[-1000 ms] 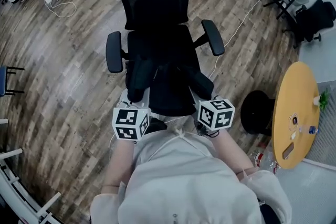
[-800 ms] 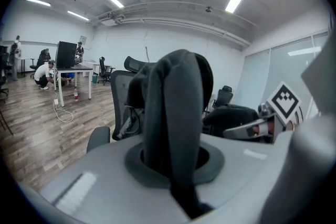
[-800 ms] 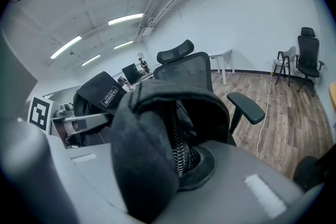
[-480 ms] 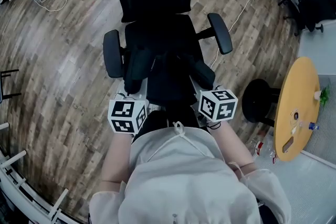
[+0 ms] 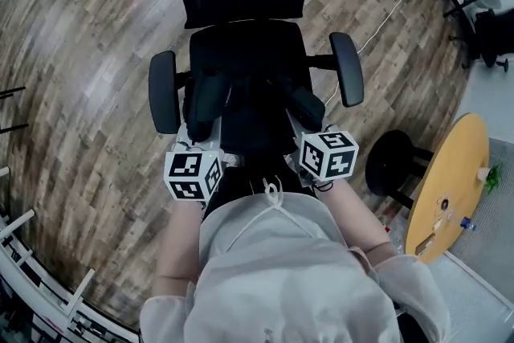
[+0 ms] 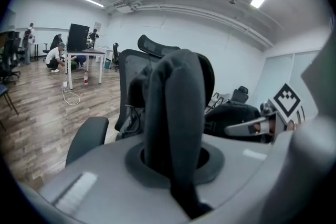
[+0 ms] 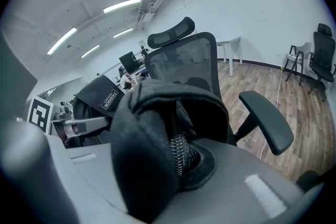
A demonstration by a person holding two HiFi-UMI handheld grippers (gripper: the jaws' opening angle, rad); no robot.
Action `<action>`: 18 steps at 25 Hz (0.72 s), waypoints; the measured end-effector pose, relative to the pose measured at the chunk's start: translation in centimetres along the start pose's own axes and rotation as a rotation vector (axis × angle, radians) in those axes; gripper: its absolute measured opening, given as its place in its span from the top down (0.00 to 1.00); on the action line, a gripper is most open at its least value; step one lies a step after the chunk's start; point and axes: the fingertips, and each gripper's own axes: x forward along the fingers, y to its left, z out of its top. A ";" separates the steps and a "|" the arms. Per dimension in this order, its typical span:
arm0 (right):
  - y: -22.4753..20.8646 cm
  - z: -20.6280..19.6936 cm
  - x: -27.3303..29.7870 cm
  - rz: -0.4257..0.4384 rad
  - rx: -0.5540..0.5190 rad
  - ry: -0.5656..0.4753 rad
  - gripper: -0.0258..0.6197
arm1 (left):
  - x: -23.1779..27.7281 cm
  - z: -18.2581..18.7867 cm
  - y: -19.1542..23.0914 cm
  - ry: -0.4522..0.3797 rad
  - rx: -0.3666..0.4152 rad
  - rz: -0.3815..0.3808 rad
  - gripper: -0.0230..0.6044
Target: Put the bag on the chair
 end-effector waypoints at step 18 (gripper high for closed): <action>-11.3 0.5 18.6 0.047 -0.067 0.139 0.92 | 18.9 -6.5 7.6 0.158 -0.103 0.060 0.93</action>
